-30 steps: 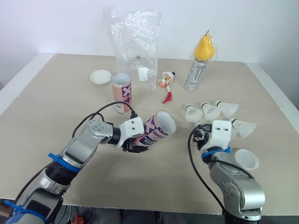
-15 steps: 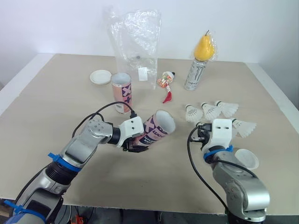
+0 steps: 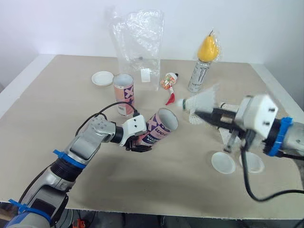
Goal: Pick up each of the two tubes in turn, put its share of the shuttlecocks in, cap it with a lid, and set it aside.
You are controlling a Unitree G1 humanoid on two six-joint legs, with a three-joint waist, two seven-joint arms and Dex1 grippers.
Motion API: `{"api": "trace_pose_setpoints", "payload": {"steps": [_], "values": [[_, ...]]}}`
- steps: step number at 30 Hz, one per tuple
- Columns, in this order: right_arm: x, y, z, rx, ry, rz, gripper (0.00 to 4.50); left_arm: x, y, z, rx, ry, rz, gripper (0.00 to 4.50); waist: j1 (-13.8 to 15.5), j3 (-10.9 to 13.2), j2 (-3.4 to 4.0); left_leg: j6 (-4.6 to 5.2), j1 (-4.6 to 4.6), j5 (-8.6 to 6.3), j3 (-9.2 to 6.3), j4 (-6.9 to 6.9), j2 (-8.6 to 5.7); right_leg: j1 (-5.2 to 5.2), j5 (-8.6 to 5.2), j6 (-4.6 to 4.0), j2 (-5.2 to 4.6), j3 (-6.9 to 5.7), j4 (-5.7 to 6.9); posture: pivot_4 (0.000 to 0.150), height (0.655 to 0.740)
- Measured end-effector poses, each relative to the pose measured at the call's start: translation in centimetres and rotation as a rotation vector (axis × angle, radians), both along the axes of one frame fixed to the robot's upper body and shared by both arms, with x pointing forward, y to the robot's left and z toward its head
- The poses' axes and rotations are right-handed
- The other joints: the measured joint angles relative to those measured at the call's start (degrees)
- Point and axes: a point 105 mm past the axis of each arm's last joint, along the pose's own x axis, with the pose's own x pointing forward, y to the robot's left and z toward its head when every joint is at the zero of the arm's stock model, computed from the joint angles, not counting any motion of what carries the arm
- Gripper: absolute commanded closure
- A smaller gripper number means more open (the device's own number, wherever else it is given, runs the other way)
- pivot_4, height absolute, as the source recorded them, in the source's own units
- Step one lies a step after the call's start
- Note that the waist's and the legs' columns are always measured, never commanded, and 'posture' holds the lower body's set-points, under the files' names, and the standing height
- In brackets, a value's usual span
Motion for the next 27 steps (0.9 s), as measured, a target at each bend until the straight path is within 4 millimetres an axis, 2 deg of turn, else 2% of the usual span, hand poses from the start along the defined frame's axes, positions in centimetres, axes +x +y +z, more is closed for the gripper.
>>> {"api": "trace_pose_setpoints", "payload": {"steps": [7,19,22,23,25,27], "values": [[1.4,0.6,-1.1,-0.126,-0.040,0.143,4.44,0.2,-0.1,0.0,0.002,0.002,0.001,1.51,0.0,0.0,0.02,0.00,0.01,0.01,0.02,0.12,-0.01,0.01,0.10,0.04,-0.01,0.03,0.02,0.150,0.7400],[4.2,2.0,-2.0,-0.254,-0.099,0.235,4.44,0.0,-0.4,0.0,0.002,-0.006,-0.004,1.51,0.1,0.0,0.04,0.00,-0.02,0.01,0.01,0.09,-0.04,0.00,0.07,0.03,-0.03,0.03,0.01,0.150,0.7400],[4.5,2.4,-2.2,-0.269,-0.104,0.263,3.41,0.0,-0.4,0.0,0.001,-0.005,-0.003,1.51,0.2,0.0,0.05,0.00,-0.02,0.01,0.00,0.09,-0.04,0.01,0.07,0.03,-0.03,0.01,0.02,0.150,0.7400],[4.6,2.4,-2.1,-0.268,-0.107,0.267,3.20,0.0,-0.4,0.0,0.000,-0.005,-0.003,1.51,0.2,0.0,0.05,0.00,-0.02,0.01,0.00,0.09,-0.04,0.01,0.07,0.03,-0.03,0.01,0.02,0.150,0.7400],[4.7,2.4,-1.7,-0.268,-0.116,0.270,2.00,0.0,-0.4,0.0,0.000,-0.006,-0.004,1.51,0.2,0.0,0.05,0.00,-0.02,0.01,0.00,0.08,-0.04,0.01,0.07,0.02,-0.04,0.01,0.02,0.150,0.7400],[4.7,2.4,-1.3,-0.260,-0.122,0.276,1.46,0.0,-0.4,0.0,0.001,-0.006,-0.005,1.51,0.2,0.0,0.05,0.00,-0.02,0.01,0.00,0.08,-0.04,0.02,0.08,0.02,-0.04,0.01,0.02,0.150,0.7400]]}}
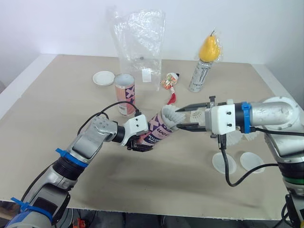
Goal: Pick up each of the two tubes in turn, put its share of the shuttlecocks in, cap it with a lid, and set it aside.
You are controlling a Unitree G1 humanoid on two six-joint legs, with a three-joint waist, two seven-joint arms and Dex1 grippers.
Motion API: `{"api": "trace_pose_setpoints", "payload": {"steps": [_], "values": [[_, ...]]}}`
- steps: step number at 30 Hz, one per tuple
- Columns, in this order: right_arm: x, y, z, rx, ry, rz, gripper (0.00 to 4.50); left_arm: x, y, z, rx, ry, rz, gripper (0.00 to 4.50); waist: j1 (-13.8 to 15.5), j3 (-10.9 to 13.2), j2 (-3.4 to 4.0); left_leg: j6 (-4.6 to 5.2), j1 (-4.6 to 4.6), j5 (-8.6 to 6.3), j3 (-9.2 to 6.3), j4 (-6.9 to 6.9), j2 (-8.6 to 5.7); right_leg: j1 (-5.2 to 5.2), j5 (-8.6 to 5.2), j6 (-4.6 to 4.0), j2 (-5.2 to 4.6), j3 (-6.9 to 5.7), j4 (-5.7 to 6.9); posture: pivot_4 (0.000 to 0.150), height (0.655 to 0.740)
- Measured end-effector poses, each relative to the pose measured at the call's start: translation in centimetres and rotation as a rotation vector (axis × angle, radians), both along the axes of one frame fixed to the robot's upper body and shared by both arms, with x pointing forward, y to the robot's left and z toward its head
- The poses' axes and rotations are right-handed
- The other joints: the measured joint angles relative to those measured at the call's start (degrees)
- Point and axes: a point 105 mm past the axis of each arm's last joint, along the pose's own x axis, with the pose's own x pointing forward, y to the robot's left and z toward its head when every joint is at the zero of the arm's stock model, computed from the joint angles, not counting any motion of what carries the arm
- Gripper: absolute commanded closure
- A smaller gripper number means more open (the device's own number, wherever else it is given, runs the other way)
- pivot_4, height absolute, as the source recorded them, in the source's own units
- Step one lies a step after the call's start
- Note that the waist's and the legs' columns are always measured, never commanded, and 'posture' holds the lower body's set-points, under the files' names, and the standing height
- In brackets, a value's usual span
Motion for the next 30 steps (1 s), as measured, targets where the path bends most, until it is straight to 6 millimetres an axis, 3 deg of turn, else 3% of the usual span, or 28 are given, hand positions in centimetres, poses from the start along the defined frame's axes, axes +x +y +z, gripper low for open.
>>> {"api": "trace_pose_setpoints", "payload": {"steps": [2,3,7,10,12,14,18,24,30], "values": [[-0.1,-0.2,0.6,0.033,0.016,0.003,0.36,0.0,0.0,0.0,-0.001,0.001,0.001,1.51,0.0,0.0,0.00,0.00,0.00,0.00,-0.01,0.00,0.00,0.02,0.01,-0.01,0.00,-0.01,0.00,0.150,0.7400],[-0.1,-0.2,0.7,0.053,0.037,0.002,0.03,0.1,0.1,0.0,0.000,0.002,0.003,1.51,0.0,0.0,0.00,0.00,0.01,0.00,-0.01,0.00,0.00,0.02,0.01,-0.02,0.00,0.00,0.00,0.150,0.7400],[0.7,-0.2,2.3,0.315,0.165,-0.078,0.03,0.1,0.2,0.0,0.004,-0.003,0.002,1.51,0.0,0.0,-0.01,0.00,0.01,0.00,-0.03,0.02,0.01,0.02,0.19,-0.33,0.02,0.00,0.05,0.150,0.7400],[1.8,-1.4,3.3,0.536,0.239,-0.219,0.03,0.0,0.3,0.0,0.005,-0.004,-0.001,1.51,0.0,0.0,-0.01,0.00,0.00,0.00,-0.06,0.01,0.01,0.02,0.19,-0.32,0.02,-0.02,0.05,0.150,0.7400],[3.1,-2.9,2.4,0.689,0.299,-0.387,0.03,0.1,0.4,0.0,0.009,-0.008,-0.004,1.51,0.0,0.0,0.00,0.00,0.01,0.00,-0.05,-0.04,0.00,0.02,0.18,-0.32,0.02,0.00,0.05,0.150,0.7400],[4.1,-3.8,0.3,0.862,0.307,-0.614,0.03,0.1,0.6,-0.1,0.014,-0.007,-0.002,1.51,0.0,-0.1,-0.07,0.00,0.02,0.00,-0.16,-0.08,0.05,-0.02,0.12,-0.43,0.10,-0.08,0.13,0.150,0.7400],[4.3,-2.9,-6.0,0.884,0.354,-0.968,0.03,0.1,1.0,0.0,0.010,-0.008,0.009,1.51,-0.3,-0.1,0.26,-0.02,-0.01,0.02,-0.08,-0.10,0.04,-0.19,0.12,-0.40,0.11,0.02,0.22,0.150,0.7400],[4.5,-2.6,-6.7,0.924,0.233,-1.164,0.03,0.2,1.6,-0.1,0.014,-0.010,0.025,1.51,-0.4,-0.1,0.23,0.03,0.03,0.06,-0.10,-0.06,0.05,-0.17,0.07,-0.14,0.15,0.03,0.22,0.150,0.7400],[4.7,-2.6,-7.4,0.993,0.256,-1.258,0.03,0.2,1.6,-0.1,0.015,-0.009,0.024,1.51,-0.4,-0.1,0.23,0.04,0.03,0.07,-0.11,-0.08,0.08,-0.17,0.07,-0.14,0.19,0.02,0.22,0.150,0.7400]]}}
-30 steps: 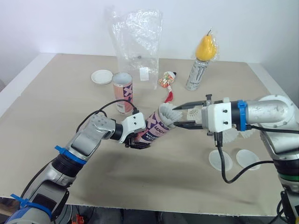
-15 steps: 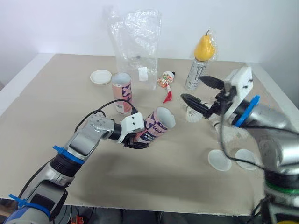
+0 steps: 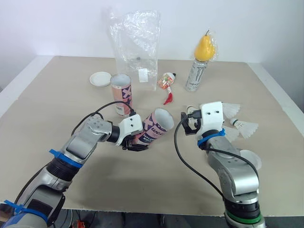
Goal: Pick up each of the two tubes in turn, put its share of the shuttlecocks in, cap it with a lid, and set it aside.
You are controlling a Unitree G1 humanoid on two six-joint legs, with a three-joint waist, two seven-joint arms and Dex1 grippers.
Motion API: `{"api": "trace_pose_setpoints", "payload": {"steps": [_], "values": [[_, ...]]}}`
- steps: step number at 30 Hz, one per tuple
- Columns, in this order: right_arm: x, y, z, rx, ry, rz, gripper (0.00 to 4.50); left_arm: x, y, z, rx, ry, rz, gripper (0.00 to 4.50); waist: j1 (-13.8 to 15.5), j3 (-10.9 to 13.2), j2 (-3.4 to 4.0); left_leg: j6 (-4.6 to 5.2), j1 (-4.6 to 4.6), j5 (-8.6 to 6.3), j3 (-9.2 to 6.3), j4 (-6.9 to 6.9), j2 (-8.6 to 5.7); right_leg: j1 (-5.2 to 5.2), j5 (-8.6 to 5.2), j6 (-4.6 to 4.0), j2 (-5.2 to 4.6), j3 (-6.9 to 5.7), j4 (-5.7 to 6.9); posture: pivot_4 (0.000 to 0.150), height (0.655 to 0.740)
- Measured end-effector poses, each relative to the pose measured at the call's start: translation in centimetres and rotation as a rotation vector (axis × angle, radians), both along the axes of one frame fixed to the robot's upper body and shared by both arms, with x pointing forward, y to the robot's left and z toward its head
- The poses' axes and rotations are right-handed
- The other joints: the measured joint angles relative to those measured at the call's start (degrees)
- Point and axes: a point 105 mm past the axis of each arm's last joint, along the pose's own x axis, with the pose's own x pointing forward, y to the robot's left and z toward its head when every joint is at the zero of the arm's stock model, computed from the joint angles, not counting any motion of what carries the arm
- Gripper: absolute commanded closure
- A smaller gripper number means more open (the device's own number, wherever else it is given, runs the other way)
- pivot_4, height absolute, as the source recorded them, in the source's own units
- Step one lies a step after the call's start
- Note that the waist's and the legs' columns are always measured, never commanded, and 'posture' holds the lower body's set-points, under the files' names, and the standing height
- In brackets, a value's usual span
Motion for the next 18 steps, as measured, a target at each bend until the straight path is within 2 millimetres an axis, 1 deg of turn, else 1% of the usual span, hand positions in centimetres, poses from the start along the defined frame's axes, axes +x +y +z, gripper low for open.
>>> {"api": "trace_pose_setpoints", "payload": {"steps": [4,7,12,18], "values": [[0.2,0.5,-0.8,0.083,0.030,-0.021,0.03,0.0,0.0,0.0,-0.001,0.000,0.001,1.51,0.0,0.0,0.00,0.00,0.00,0.00,0.00,0.00,0.01,0.00,0.00,-0.01,0.01,0.01,0.00,0.150,0.7400],[0.4,1.0,-1.7,0.184,0.069,-0.034,0.03,-0.1,0.1,0.0,0.000,0.000,0.001,1.51,-0.1,0.0,0.00,0.00,0.00,0.00,0.00,-0.03,0.03,-0.01,0.00,-0.02,0.03,0.00,0.00,0.150,0.7400],[1.0,1.3,-2.4,0.232,0.103,-0.039,0.03,-0.1,0.1,0.0,0.000,0.000,0.002,1.51,-0.1,0.0,0.00,0.00,-0.01,0.00,0.00,-0.04,0.03,-0.02,0.00,-0.03,0.03,0.01,0.00,0.150,0.7400],[2.3,1.8,-4.3,0.320,0.175,-0.062,0.03,-0.1,0.2,0.0,0.000,-0.001,0.008,1.51,-0.2,0.0,0.00,0.00,-0.01,0.00,0.00,-0.06,0.04,-0.03,-0.01,-0.04,0.03,0.00,0.00,0.150,0.7400]]}}
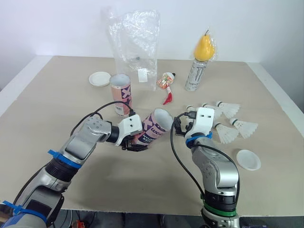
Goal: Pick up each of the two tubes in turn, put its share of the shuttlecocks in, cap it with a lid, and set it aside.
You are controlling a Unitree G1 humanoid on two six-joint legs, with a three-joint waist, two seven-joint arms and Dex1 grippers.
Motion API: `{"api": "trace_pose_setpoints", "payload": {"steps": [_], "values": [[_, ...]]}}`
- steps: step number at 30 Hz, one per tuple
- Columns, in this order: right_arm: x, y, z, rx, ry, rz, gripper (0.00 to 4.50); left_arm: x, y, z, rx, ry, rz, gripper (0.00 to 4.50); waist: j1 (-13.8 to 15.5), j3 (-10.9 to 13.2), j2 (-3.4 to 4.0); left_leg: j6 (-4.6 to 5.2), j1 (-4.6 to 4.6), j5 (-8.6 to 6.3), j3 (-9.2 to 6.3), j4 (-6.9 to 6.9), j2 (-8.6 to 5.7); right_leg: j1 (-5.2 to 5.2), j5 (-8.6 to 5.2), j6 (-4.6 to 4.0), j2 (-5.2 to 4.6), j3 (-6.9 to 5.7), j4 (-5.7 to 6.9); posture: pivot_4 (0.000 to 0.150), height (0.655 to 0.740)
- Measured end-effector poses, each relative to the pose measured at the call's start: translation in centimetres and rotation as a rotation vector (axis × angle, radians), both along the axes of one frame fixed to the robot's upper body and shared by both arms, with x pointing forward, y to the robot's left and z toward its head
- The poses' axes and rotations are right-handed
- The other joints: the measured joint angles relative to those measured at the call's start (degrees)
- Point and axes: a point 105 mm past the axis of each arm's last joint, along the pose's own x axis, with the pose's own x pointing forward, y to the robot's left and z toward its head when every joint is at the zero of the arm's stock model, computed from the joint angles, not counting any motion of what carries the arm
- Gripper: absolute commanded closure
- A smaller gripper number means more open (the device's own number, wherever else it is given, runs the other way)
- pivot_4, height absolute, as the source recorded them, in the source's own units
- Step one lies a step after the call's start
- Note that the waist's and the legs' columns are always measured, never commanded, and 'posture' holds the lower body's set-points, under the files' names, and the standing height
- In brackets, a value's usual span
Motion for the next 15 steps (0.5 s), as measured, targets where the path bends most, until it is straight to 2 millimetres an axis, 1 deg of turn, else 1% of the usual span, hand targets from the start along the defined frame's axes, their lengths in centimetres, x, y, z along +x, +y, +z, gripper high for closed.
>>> {"api": "trace_pose_setpoints", "payload": {"steps": [5,8,15], "values": [[0.7,0.1,0.0,0.013,-0.003,-0.005,0.03,0.0,0.1,0.0,-0.002,0.003,0.008,1.51,-0.2,0.0,0.00,0.00,0.00,0.00,0.00,0.00,0.00,0.00,0.01,-0.01,0.00,0.00,0.00,0.150,0.7400],[2.1,0.3,-0.1,0.015,-0.006,0.004,0.03,0.0,0.3,0.0,-0.003,0.005,0.021,1.51,-0.5,0.0,0.00,0.00,0.01,0.00,0.00,0.00,0.00,0.00,0.03,0.00,0.00,0.00,0.00,0.150,0.7400],[4.1,-0.1,0.6,-0.012,-0.050,-0.017,0.03,-0.1,0.4,0.0,-0.007,0.007,0.039,1.51,-1.2,0.0,0.00,0.01,0.01,0.01,0.00,0.01,-0.01,0.02,0.07,0.02,0.00,0.01,0.00,0.150,0.7400]]}}
